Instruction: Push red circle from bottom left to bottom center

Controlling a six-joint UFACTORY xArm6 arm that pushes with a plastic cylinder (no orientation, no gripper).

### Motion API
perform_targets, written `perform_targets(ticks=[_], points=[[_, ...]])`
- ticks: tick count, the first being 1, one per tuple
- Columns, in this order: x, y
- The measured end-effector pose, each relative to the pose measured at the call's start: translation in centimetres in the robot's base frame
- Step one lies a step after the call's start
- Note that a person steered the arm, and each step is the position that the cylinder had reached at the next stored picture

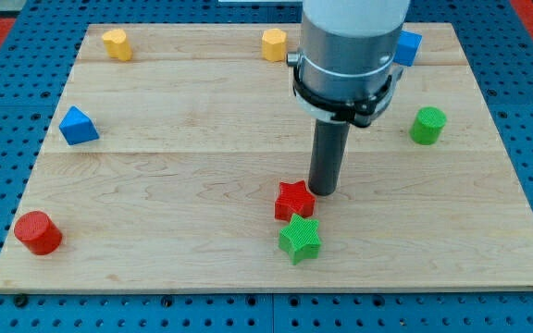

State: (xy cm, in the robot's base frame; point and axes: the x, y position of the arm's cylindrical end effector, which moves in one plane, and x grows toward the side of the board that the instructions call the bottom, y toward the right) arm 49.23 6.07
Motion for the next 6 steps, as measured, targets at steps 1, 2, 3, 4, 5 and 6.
perform_targets(ticks=[1,2,3,4,5,6], points=[[-3.0,-3.2],[-4.6,-12.9],[-4.6,-25.0],[-4.4,-36.3],[-2.6,-36.6],[0.4,-36.6]])
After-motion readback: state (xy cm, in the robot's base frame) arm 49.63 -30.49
